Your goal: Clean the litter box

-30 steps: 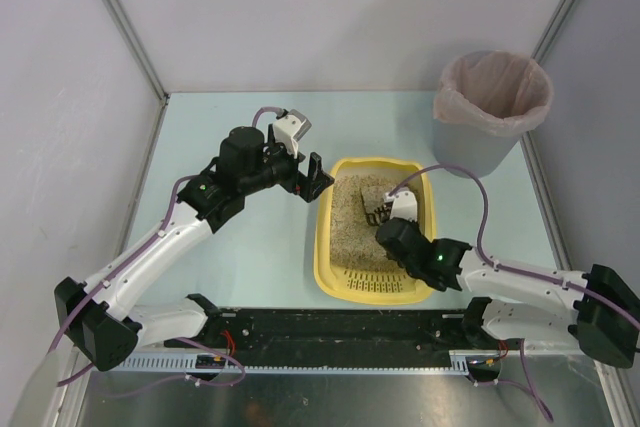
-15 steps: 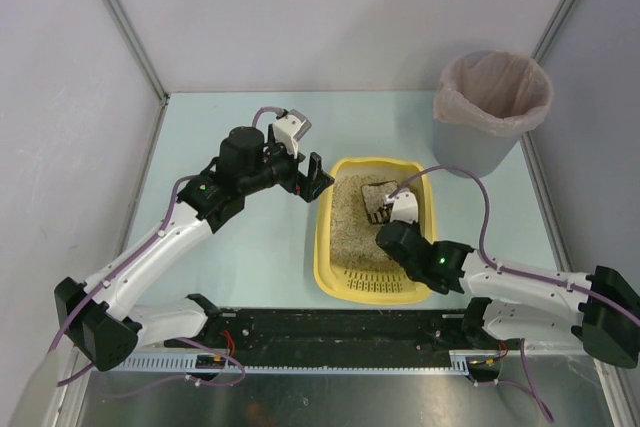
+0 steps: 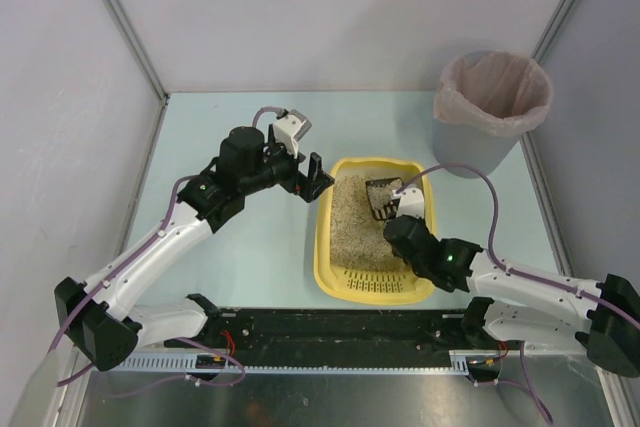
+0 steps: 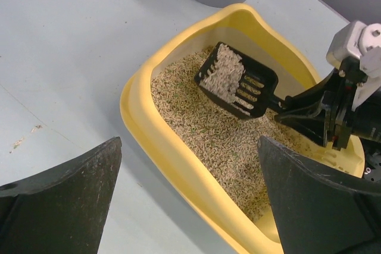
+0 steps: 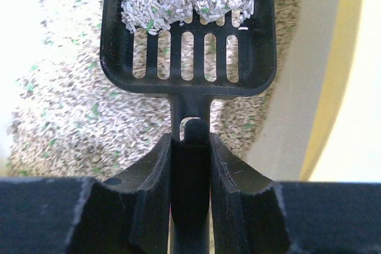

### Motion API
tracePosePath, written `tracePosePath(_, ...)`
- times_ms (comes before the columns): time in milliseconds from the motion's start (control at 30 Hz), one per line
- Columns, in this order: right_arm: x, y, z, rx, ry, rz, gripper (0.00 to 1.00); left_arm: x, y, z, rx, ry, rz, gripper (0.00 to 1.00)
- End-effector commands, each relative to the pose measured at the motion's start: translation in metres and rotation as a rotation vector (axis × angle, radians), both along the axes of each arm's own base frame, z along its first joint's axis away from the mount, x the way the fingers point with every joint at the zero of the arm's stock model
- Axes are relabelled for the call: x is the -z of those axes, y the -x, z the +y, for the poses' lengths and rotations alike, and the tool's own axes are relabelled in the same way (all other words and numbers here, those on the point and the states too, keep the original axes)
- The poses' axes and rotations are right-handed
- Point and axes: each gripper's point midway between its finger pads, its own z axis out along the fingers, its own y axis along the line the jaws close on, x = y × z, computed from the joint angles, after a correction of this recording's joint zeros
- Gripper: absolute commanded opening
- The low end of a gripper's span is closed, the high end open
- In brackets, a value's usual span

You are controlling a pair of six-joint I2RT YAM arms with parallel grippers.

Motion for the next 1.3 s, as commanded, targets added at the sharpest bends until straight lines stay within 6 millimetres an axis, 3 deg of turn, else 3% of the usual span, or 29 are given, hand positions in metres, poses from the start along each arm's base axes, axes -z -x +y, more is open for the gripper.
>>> tracePosePath(0,-0.010,0.000,0.024,-0.030,-0.067,-0.004,0.00,-0.010,0.002,-0.006,0.027,0.026,-0.021,1.00)
tracePosePath(100,-0.013,-0.008,0.006,0.037,-0.053,-0.014,0.00,-0.011,0.001,-0.004,0.021,0.024,-0.027,1.00)
tracePosePath(200,-0.018,-0.005,0.023,-0.055,-0.076,-0.013,0.00,-0.011,0.001,-0.005,0.022,0.026,-0.027,1.00)
tracePosePath(300,-0.008,0.001,0.031,-0.089,-0.030,0.013,0.00,-0.010,0.002,-0.006,0.029,0.027,-0.022,1.00)
tracePosePath(400,-0.006,-0.008,0.005,0.031,-0.002,0.017,0.00,-0.010,0.002,-0.005,0.024,0.026,-0.023,1.00)
tracePosePath(500,-0.016,-0.004,0.026,-0.071,-0.071,0.007,0.00,-0.011,0.002,-0.005,0.024,0.027,-0.022,1.00)
tracePosePath(600,-0.012,0.002,0.043,-0.137,-0.044,0.013,0.00,-0.011,0.003,-0.007,0.032,0.032,-0.016,1.00)
tracePosePath(633,-0.006,0.000,0.029,-0.087,0.010,0.021,0.00,-0.011,0.003,-0.007,0.032,0.033,-0.017,0.99)
tracePosePath(733,-0.003,-0.008,0.018,-0.041,-0.008,0.054,0.00,-0.013,0.002,-0.005,0.024,0.033,-0.024,1.00)
tracePosePath(867,-0.011,0.007,0.054,-0.226,-0.055,0.052,0.00,-0.011,0.003,-0.006,0.032,0.032,-0.016,1.00)
tracePosePath(1033,-0.006,-0.004,0.019,-0.082,0.031,0.069,0.00,-0.012,0.003,-0.005,0.025,0.032,-0.020,1.00)
tracePosePath(1200,-0.012,0.008,0.052,-0.212,-0.013,0.060,0.00,-0.008,0.002,-0.006,0.030,0.030,-0.008,1.00)
tracePosePath(1267,-0.001,0.005,0.035,-0.135,0.054,0.086,0.00,-0.009,0.003,-0.007,0.033,0.031,-0.009,1.00)
